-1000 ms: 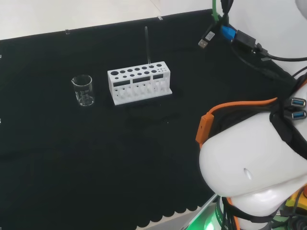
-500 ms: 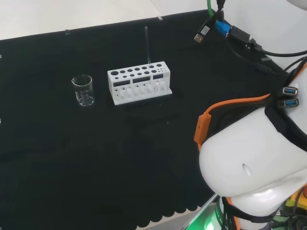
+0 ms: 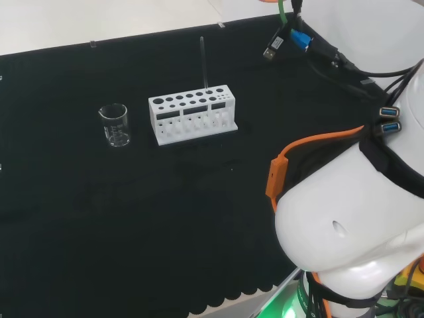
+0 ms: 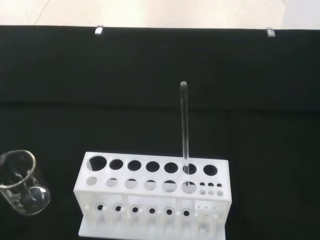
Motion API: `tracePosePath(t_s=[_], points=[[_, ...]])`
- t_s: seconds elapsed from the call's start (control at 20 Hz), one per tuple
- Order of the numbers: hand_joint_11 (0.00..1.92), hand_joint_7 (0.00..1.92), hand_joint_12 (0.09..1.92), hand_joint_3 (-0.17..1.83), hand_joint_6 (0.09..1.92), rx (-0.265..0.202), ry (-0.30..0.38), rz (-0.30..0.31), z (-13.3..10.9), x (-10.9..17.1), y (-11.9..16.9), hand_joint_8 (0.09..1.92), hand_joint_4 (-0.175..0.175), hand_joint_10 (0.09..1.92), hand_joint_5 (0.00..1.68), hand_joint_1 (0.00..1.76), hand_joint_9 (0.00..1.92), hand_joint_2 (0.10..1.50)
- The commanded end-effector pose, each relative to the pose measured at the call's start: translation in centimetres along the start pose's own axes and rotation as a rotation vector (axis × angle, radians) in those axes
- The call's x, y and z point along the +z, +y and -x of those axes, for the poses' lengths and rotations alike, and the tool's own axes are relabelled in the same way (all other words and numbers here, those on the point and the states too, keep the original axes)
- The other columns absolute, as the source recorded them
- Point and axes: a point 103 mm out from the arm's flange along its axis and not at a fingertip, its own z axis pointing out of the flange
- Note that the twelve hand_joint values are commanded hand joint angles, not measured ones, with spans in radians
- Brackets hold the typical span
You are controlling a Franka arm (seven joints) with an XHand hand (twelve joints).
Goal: Take the glass rod from the white test tube rack.
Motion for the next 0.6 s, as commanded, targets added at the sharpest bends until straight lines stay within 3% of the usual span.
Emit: tracePosePath(t_s=[0.05,0.6], points=[[0.61,0.42,1.31,0.16,0.09,-0.021,0.006,-0.016,0.8,1.3,1.6,0.81,-0.024,0.80,0.39,0.49,0.63,1.02],[0.63,0.44,1.30,0.17,0.09,-0.002,-0.001,-0.053,0.9,2.7,3.4,0.81,-0.024,0.79,0.40,0.48,0.64,1.02]])
